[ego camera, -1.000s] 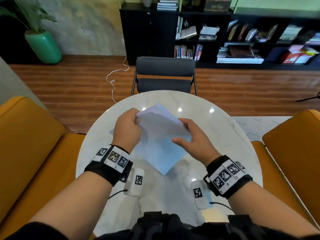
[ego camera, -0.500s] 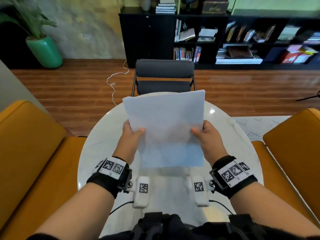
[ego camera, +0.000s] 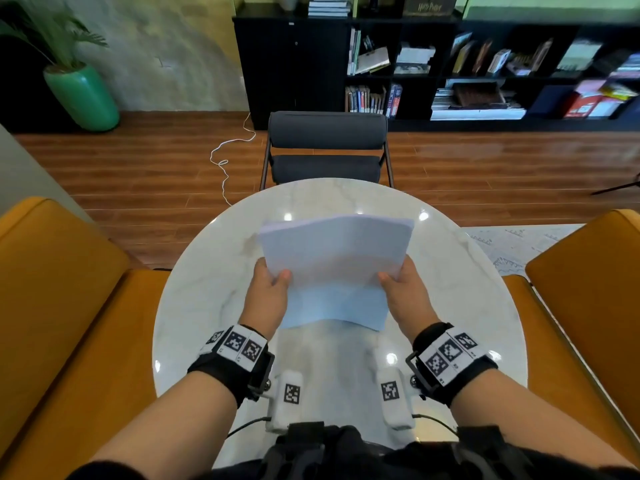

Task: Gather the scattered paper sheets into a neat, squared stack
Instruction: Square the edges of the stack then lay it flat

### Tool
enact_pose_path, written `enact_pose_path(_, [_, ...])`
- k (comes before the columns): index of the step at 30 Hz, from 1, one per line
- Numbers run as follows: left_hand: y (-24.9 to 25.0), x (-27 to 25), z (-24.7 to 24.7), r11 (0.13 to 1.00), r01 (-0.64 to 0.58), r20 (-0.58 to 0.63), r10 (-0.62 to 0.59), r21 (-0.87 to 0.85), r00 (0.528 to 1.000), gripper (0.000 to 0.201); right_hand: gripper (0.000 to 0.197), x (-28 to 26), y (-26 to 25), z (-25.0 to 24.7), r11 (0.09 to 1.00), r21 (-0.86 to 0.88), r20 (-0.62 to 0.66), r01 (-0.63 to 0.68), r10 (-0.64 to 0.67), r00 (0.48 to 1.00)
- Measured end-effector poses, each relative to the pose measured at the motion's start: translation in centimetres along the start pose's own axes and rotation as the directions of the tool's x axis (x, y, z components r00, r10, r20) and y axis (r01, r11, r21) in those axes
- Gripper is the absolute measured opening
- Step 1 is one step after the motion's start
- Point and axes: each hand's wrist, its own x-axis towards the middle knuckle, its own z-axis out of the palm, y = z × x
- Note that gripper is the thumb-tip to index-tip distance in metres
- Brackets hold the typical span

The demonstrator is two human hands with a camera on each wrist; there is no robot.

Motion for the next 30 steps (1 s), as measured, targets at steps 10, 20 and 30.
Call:
enact_pose_path(10, [0.7,0.5,-0.4,0.997,-0.081,-0.016,0.080,-0.010,0.997,0.036,0.035,1.6,0.0,-0.1,0.999,0.011,-0.023,0.047,-0.047,0.999])
enact_pose_path(20, [0.0,1.8,-1.1,0.884,-0.164,-0.018,0.191,0.439,0.982,0.021,0.078,1.5,-0.8,-1.9,0.962,-0.183,-0.220,0.203,-0.241,0.945])
enact_pose_path(30, [2.8,2.2,-1.4,0.570,-0.401,0.119,0.467,0.717,0.876,0.027,0.024,1.3,-3.8,-1.4,0.959,-0.155,0.050,0.235,-0.230,0.972])
